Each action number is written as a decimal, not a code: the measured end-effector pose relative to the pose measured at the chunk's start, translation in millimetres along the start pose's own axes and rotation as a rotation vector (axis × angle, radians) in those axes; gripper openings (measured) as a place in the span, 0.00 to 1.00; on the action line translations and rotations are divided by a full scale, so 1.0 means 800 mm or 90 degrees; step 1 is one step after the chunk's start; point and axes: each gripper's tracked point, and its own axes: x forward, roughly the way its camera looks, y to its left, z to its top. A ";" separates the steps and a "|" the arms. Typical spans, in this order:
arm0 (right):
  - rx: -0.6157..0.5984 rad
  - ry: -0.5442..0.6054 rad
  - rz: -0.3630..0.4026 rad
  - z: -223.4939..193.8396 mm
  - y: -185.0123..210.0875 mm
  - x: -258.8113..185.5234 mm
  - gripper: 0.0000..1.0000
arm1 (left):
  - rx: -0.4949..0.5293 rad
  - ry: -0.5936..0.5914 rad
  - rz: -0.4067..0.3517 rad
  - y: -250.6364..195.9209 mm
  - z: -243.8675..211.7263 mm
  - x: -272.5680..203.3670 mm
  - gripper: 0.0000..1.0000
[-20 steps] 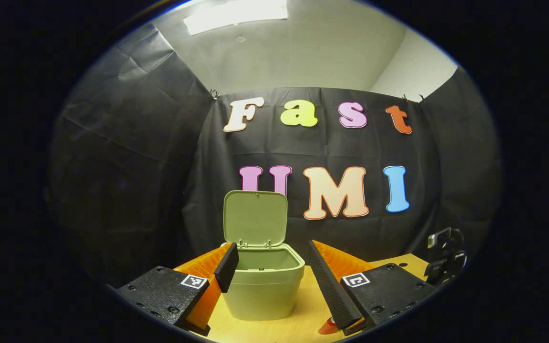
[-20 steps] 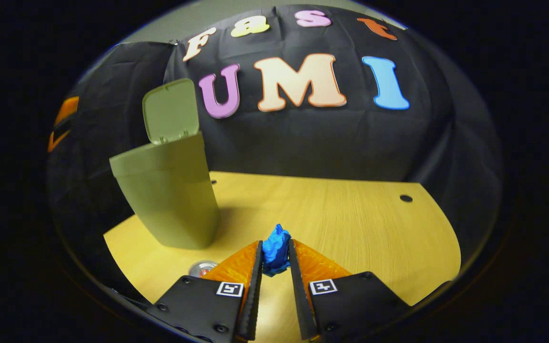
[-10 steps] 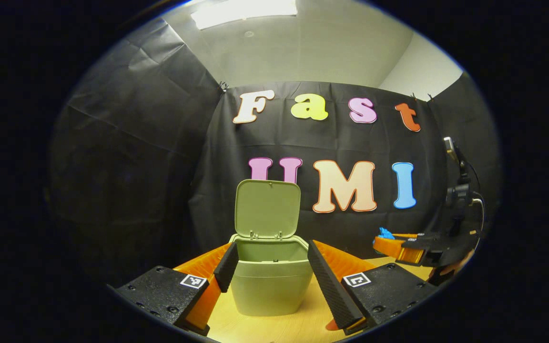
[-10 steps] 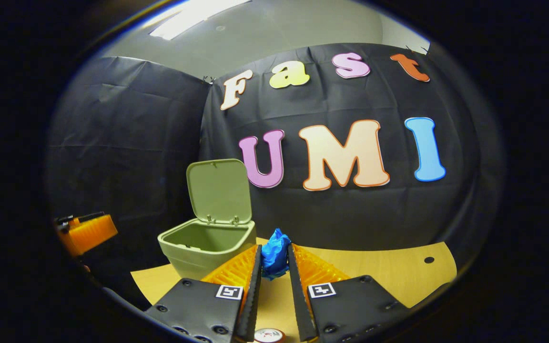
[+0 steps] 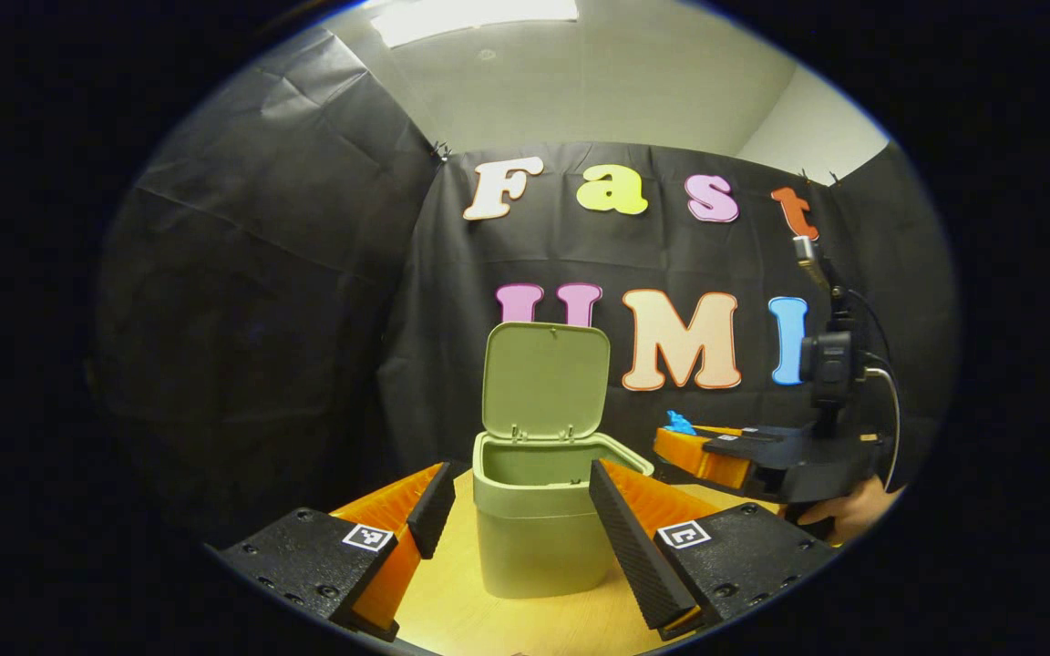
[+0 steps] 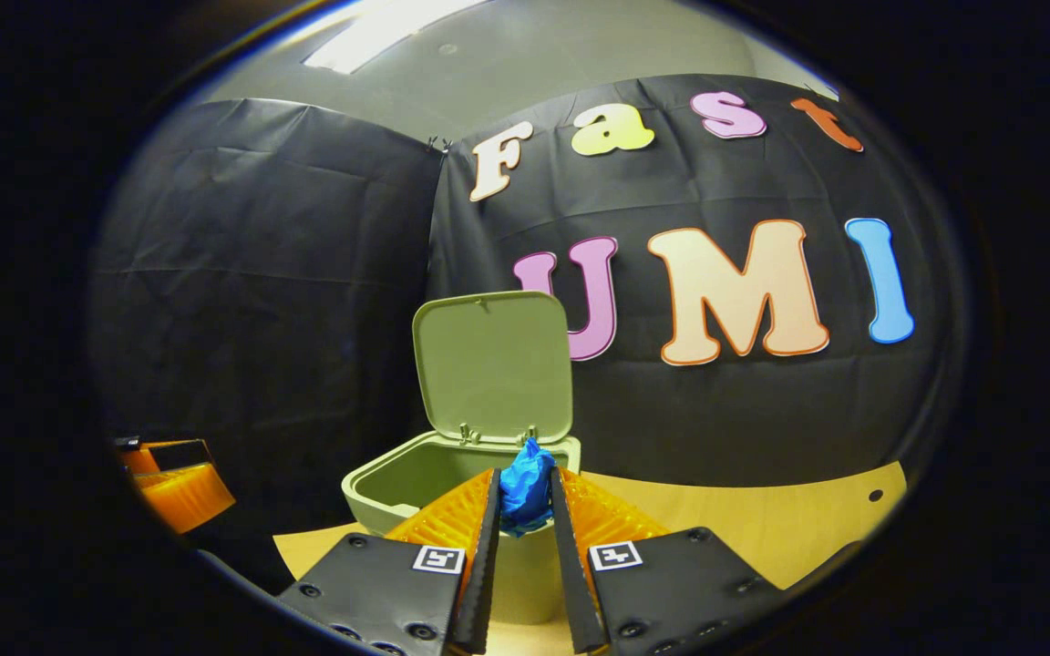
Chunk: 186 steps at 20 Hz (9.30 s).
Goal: Press the lid of the desktop garbage bin to open it, pick up the crumpled paper on the desktop and throw it into the bin, then pick up the pop can on the desktop and drop it into the bin, and finally close the garbage bin lid.
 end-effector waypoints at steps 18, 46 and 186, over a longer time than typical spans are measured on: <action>-0.018 -0.049 -0.085 0.034 -0.061 -0.052 0.99 | 0.003 -0.009 -0.047 -0.032 -0.001 0.027 0.90; -0.087 -0.006 -0.367 0.068 -0.400 -0.389 0.99 | 0.029 0.180 -0.205 -0.296 -0.240 0.002 0.93; -0.070 0.052 -0.257 0.002 -0.248 -0.344 0.98 | 0.082 0.143 -0.014 -0.069 -0.081 0.179 0.95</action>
